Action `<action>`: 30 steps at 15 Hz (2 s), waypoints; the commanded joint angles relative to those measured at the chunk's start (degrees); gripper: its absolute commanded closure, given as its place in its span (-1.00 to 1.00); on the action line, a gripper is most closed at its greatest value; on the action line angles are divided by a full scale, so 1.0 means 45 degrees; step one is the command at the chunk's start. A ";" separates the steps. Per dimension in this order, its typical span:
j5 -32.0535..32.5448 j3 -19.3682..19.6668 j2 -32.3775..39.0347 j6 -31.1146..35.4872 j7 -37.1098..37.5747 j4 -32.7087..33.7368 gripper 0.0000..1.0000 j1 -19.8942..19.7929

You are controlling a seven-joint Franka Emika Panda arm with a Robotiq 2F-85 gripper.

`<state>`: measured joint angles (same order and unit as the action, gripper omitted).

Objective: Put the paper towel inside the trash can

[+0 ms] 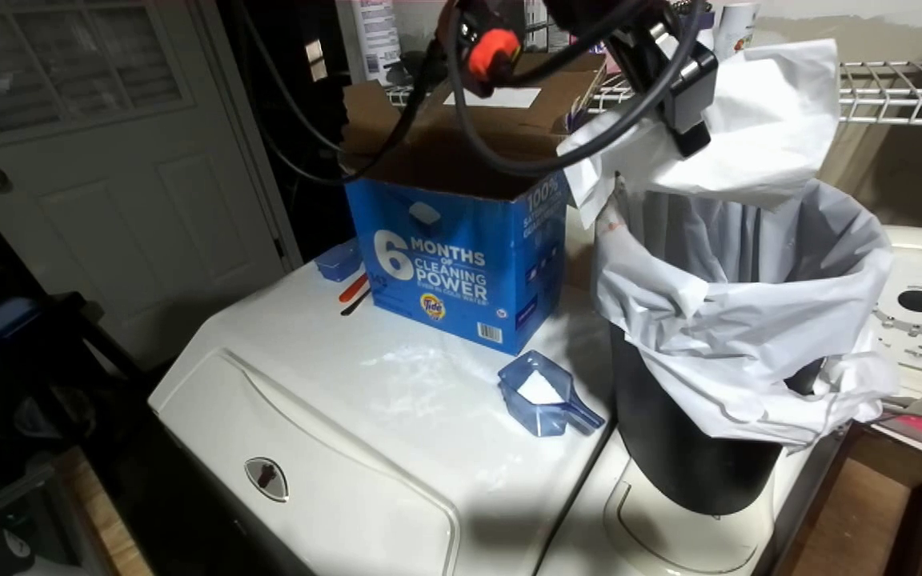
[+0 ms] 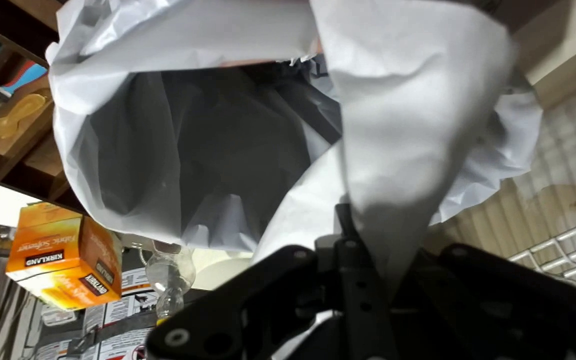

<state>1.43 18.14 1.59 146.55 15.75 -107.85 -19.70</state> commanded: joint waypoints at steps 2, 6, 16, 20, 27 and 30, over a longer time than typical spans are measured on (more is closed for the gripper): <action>-0.0771 0.0263 0.1220 -0.0117 -0.0197 0.1498 0.98 -0.0121; -0.1146 0.0287 0.1701 -0.0283 -0.0486 0.2171 0.98 -0.0206; -0.1275 0.0241 0.1827 -0.1032 -0.0869 0.2723 -0.43 -0.0173; -0.1558 0.0141 0.1801 -0.1364 -0.1052 0.2781 -0.96 -0.0178; -0.3399 -0.0032 0.2152 -0.3564 -0.1835 0.3645 -1.00 -0.0474; -0.2907 0.0217 0.2265 -0.3275 -0.1384 0.4010 -1.00 -0.0467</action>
<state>-10.97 18.84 9.81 133.25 9.46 -93.90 -20.82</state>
